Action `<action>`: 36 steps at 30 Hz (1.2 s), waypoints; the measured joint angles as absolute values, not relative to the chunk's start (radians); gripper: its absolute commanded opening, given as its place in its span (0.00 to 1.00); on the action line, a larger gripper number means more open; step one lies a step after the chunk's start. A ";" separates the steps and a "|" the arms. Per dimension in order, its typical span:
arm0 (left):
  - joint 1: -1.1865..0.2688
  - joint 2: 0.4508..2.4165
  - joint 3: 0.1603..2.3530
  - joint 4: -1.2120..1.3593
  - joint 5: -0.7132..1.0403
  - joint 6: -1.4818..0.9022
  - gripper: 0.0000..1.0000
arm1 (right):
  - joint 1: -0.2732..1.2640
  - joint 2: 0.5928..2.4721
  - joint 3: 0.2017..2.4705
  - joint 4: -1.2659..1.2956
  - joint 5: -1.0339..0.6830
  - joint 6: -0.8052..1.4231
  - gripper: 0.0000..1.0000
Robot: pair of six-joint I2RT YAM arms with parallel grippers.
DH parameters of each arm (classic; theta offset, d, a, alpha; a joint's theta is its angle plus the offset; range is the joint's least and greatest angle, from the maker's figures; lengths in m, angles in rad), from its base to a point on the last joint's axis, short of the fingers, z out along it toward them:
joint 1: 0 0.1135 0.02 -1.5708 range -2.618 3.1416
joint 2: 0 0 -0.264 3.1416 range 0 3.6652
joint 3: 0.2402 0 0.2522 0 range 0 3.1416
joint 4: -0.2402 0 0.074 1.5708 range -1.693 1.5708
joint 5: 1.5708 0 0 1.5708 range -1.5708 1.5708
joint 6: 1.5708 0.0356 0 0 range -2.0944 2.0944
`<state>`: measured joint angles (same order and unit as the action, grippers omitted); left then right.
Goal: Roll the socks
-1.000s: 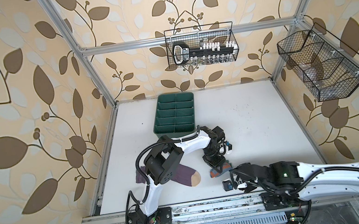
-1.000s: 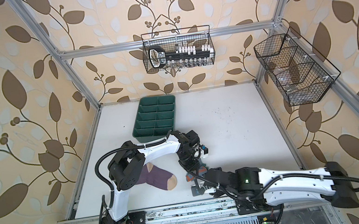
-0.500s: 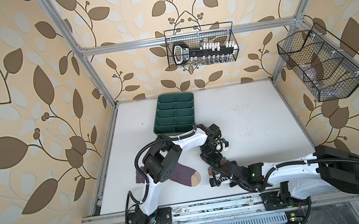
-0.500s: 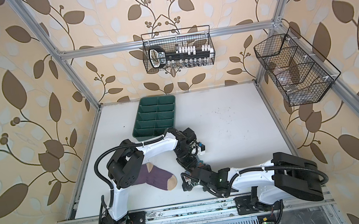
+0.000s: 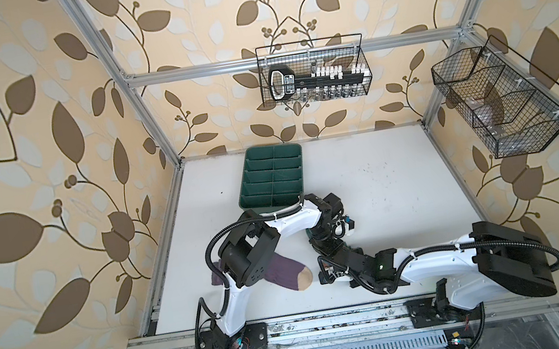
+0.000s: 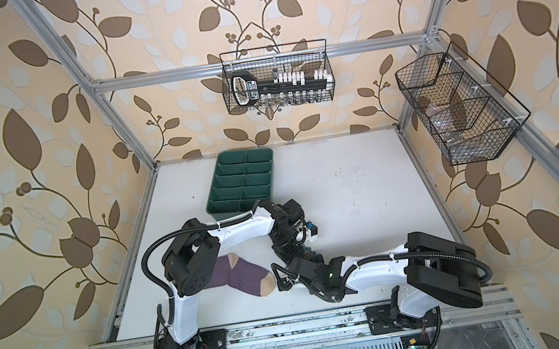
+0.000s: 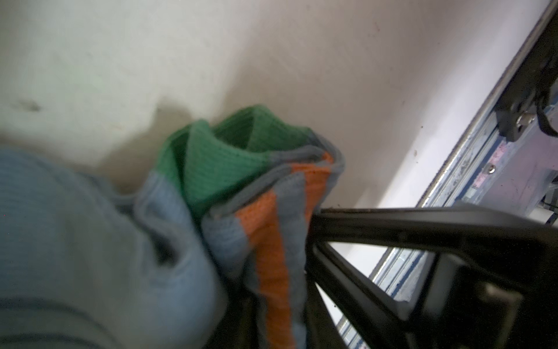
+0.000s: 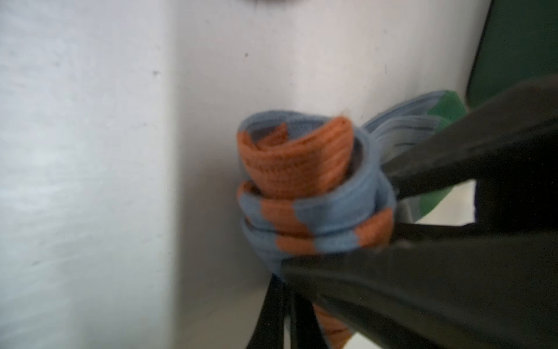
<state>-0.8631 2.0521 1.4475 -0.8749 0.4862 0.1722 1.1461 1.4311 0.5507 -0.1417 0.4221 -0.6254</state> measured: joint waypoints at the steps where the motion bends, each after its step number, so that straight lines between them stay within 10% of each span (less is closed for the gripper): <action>1: -0.866 2.052 1.448 -0.873 0.486 0.173 0.14 | 1.148 1.411 0.549 -0.162 0.417 -0.616 0.20; 13: -0.872 2.052 1.448 -0.871 0.477 0.171 0.00 | 1.155 0.869 0.453 -0.335 0.374 -0.633 0.52; 36: -0.869 2.053 1.447 -0.879 0.498 0.176 0.00 | 0.984 1.330 0.475 -0.047 0.266 -0.737 0.47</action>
